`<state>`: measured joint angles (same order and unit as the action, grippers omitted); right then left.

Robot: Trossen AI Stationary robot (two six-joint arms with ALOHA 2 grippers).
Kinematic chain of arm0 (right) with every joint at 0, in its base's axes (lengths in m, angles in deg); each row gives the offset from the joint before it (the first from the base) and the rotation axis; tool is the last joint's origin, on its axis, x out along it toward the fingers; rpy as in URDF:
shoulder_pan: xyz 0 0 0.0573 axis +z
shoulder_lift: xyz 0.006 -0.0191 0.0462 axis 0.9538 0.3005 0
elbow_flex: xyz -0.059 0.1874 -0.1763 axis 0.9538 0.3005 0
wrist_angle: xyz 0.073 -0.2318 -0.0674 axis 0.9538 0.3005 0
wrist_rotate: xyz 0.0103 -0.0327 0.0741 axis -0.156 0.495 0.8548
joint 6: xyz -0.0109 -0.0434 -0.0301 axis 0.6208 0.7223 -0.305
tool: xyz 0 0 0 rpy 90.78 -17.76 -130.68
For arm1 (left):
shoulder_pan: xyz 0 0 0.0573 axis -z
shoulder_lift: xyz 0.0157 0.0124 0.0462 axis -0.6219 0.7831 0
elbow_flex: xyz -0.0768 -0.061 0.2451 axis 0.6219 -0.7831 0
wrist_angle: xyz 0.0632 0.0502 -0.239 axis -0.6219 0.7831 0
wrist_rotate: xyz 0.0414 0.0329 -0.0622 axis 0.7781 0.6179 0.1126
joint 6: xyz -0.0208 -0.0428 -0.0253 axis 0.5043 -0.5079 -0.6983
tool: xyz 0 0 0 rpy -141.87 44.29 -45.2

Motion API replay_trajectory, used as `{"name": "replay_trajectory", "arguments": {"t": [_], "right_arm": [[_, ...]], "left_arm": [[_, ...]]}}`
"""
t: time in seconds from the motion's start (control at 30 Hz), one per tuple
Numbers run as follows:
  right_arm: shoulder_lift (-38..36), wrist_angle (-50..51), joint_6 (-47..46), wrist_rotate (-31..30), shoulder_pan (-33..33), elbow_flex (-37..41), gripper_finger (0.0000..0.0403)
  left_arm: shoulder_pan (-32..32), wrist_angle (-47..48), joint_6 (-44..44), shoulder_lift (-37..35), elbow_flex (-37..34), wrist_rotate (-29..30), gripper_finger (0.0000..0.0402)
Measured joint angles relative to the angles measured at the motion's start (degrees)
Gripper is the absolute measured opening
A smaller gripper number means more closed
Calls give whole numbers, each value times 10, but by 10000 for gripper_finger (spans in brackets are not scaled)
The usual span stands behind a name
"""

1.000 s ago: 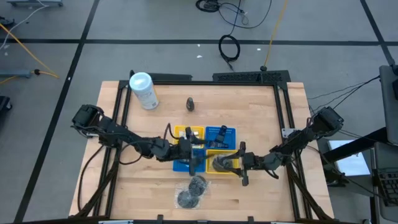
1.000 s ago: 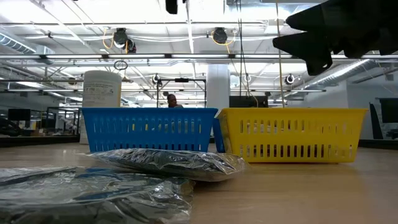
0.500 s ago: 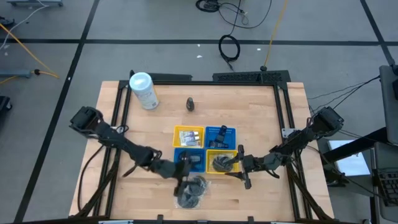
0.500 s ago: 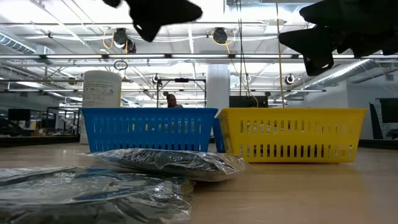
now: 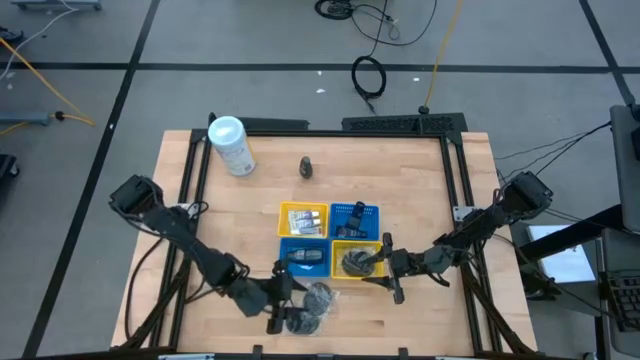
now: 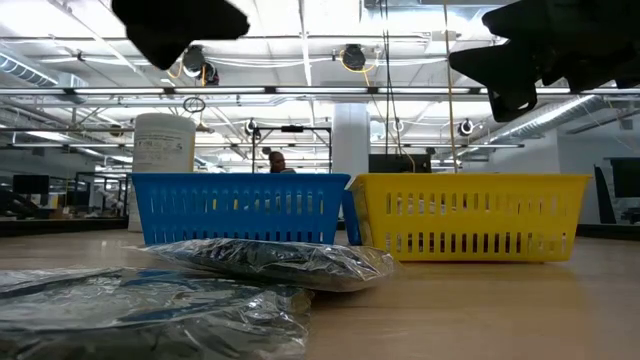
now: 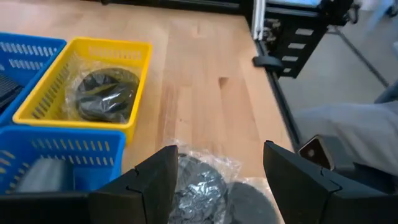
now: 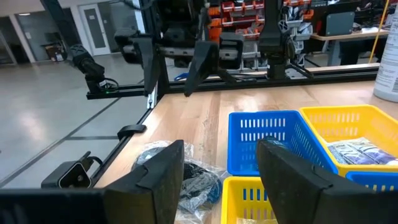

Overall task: Pick & Place Travel size toiletries
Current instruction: Put the black hairbrush into the right yellow bin

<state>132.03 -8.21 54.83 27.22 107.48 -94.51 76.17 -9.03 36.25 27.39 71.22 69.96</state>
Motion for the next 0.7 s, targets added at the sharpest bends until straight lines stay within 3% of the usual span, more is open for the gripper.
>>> {"name": "replay_trajectory", "arguments": {"t": [0.37,0.7], "right_arm": [[0,0,2,-1,0,0,188],[0,3,2,-1,0,0,187]], "left_arm": [[16,38,-56,92,38,24,234],[16,296,-36,197,231,9,234]]}}
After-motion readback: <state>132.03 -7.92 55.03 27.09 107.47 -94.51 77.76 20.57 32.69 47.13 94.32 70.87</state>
